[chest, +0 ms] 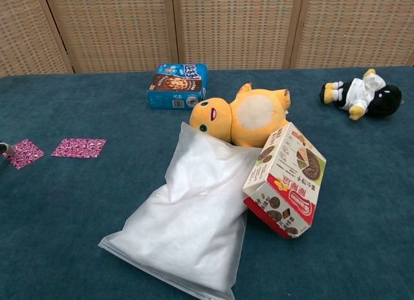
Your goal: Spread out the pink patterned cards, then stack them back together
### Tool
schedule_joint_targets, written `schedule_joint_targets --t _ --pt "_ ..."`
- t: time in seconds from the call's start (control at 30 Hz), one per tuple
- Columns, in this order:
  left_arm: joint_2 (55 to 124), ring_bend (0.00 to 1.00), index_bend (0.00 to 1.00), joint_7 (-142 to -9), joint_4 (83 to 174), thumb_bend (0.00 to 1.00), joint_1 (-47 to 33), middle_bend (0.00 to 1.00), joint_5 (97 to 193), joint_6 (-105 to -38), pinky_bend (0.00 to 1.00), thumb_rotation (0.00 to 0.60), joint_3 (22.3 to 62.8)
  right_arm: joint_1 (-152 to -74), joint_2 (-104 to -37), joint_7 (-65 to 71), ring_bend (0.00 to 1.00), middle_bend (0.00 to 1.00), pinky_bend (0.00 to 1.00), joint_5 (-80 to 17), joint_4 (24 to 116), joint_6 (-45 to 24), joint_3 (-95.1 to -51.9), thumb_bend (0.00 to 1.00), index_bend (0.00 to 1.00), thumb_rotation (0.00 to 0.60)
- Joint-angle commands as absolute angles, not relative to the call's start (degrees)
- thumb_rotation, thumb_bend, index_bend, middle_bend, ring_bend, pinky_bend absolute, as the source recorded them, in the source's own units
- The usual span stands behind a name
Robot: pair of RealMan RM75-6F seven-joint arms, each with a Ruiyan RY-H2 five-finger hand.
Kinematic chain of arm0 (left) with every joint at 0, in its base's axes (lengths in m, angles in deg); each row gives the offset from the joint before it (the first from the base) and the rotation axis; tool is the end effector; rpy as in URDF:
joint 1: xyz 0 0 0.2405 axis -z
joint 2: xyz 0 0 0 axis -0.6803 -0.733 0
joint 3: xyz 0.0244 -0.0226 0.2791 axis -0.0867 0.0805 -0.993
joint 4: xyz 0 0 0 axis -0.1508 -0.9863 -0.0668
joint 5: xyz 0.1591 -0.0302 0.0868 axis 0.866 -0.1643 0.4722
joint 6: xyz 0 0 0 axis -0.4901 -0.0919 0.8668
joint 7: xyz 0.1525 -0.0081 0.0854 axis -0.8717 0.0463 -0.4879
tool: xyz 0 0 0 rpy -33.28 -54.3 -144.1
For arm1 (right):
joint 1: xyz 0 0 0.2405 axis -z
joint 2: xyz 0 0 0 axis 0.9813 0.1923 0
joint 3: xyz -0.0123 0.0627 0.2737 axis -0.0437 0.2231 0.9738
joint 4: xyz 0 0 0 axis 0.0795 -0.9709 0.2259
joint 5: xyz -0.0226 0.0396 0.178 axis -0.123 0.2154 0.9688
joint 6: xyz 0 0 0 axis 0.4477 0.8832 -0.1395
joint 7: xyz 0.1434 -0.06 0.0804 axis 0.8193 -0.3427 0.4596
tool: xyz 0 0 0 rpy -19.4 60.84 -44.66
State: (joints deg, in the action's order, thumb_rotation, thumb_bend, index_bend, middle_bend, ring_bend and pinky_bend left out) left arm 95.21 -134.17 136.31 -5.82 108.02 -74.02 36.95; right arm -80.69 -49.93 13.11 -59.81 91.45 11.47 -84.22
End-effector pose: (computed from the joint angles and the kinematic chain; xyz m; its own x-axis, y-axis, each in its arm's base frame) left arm -0.3333 0.3467 0.0340 0.7148 0.5162 0.4719 0.5034 0.0887 -0.8595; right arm -0.3124 -0.1827 0.1815 0.1636 -0.0792 0.9833 -0.9863 -0.0342 0.1613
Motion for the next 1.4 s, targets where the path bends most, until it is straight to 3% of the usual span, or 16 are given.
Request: schedule_joint_targets --t 0.03,0.43,0.8,1.4 --pt "93.0 0.00 0.02 -129.1 139.5 0.85 -6.2 0.00 111.3 -72.9 0.00 0.600 39.3 -80.8 -50.1 12.9 0.00 0.00 0.00 -59.8 91.4 11.3 -84.3 0.10 0.04 0.600" --pt "92.2 0.00 0.02 -132.6 148.9 0.86 -2.4 0.00 111.4 -76.1 0.00 0.600 41.6 -80.7 -49.8 13.9 0.00 0.00 0.00 -59.6 91.4 11.4 -84.2 0.11 0.04 0.600" --pt "97.8 0.00 0.02 -138.1 146.8 0.86 0.3 0.00 108.0 -77.8 0.00 0.600 40.3 -80.8 -49.6 14.9 0.00 0.00 0.00 -59.5 91.2 11.2 -84.2 0.10 0.04 0.600" --pt "100.8 0.00 0.02 -140.5 142.1 0.85 2.3 0.00 103.5 -76.8 0.00 0.600 41.2 -81.0 -49.8 14.3 0.00 0.00 0.00 -59.4 91.3 10.7 -84.3 0.10 0.04 0.600"
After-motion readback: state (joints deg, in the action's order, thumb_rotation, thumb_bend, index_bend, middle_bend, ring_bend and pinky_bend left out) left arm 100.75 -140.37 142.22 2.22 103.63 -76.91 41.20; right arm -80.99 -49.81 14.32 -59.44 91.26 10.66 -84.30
